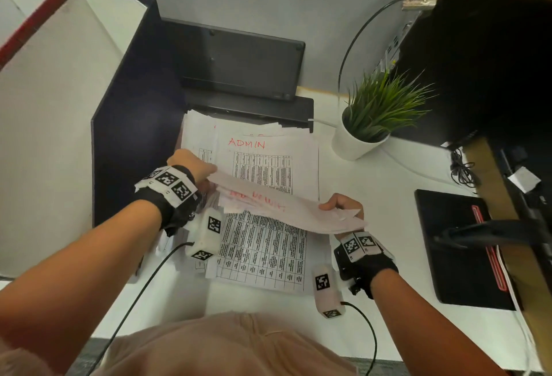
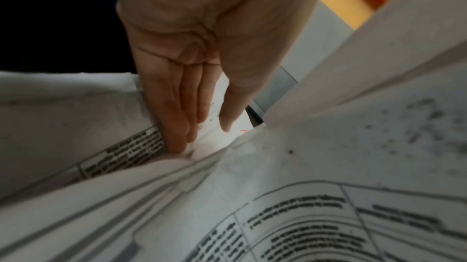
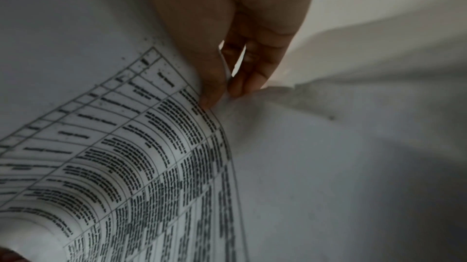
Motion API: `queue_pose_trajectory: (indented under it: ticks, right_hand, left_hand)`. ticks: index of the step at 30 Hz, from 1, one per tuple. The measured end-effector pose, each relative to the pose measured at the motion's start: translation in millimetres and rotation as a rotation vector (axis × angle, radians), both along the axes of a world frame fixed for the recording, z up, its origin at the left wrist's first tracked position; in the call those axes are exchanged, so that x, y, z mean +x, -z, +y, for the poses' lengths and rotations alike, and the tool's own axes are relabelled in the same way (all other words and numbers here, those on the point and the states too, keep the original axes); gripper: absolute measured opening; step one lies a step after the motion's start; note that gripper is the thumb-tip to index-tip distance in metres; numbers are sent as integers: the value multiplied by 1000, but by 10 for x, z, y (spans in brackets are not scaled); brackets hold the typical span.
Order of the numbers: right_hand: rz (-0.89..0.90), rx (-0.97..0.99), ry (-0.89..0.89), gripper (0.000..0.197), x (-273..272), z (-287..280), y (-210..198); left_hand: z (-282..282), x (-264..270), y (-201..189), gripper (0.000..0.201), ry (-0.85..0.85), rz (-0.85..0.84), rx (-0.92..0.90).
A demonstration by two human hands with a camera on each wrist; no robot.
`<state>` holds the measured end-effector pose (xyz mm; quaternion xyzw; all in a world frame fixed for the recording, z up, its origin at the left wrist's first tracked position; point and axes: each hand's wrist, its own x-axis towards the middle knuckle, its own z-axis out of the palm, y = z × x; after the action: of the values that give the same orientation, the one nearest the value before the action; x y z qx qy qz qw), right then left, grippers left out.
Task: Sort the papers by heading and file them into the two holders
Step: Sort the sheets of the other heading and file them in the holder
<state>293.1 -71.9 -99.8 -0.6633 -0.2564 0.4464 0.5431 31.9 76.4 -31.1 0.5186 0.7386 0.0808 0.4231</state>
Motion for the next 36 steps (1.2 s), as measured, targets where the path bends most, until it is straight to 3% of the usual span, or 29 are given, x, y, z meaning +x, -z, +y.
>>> queue_pose_trajectory:
  ticks: [5, 9, 16, 20, 23, 27, 30, 32, 34, 36]
  right_hand:
    - [-32, 13, -16, 50, -10, -12, 18]
    - [-51, 22, 25, 61, -52, -6, 0]
    - [-32, 18, 21, 57, -54, 1, -24]
    - [-195, -17, -24, 38, -45, 19, -63]
    - [-56, -100, 42, 28, -36, 47, -75]
    - [189, -10, 65, 53, -38, 3, -60]
    - [219, -23, 113, 49, -37, 22, -67]
    - [214, -79, 144, 35, -38, 36, -72]
    - [68, -75, 133, 34, -63, 45, -116]
    - [-202, -88, 70, 31, -77, 34, -129]
  left_hand:
    - [-44, 62, 7, 39, 148, -34, -48]
    - [-115, 100, 44, 34, 91, -126, 28]
    - [-160, 98, 139, 38, 131, -198, 178]
    - [-213, 90, 146, 12, 183, -275, 356]
    - [-279, 52, 147, 30, 140, -366, 388]
    - [-326, 28, 148, 15, 144, -426, 383]
    - [-333, 17, 133, 21, 147, -566, 310]
    - [-333, -8, 116, 24, 147, -618, 263]
    - [-309, -31, 123, 27, 167, -643, 215]
    - [-292, -43, 121, 27, 160, -662, 166]
